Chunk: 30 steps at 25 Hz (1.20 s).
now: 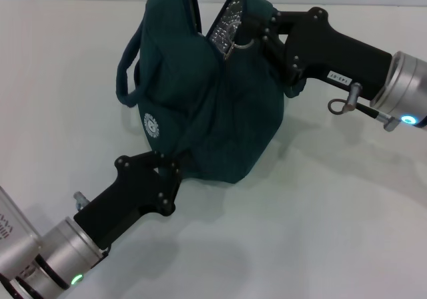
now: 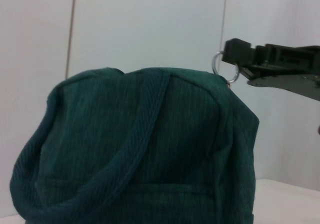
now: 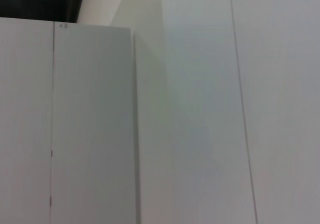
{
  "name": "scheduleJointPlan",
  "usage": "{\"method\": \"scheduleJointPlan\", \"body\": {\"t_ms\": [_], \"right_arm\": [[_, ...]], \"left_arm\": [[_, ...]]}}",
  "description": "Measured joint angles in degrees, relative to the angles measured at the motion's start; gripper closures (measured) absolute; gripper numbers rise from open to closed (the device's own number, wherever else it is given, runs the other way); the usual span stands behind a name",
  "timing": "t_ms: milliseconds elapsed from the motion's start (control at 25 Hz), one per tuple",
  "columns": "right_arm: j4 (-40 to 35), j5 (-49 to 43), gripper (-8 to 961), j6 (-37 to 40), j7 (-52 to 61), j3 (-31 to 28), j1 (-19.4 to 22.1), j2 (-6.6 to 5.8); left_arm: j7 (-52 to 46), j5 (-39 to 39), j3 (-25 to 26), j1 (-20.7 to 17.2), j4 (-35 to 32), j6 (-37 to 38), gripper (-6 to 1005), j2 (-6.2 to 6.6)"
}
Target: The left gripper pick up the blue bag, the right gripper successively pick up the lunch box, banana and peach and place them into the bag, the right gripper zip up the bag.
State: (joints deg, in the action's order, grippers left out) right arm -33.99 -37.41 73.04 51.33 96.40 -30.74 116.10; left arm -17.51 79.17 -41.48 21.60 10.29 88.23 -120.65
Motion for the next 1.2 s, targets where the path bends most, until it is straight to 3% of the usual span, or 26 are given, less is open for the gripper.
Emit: {"method": "scheduleJointPlan", "body": {"t_ms": [1200], "right_arm": [[0.7, 0.4, 951, 0.3, 2.1, -1.6, 1.4, -0.34]], "left_arm": [[0.1, 0.0, -3.6, -1.2, -0.1, 0.4, 958, 0.08]]}}
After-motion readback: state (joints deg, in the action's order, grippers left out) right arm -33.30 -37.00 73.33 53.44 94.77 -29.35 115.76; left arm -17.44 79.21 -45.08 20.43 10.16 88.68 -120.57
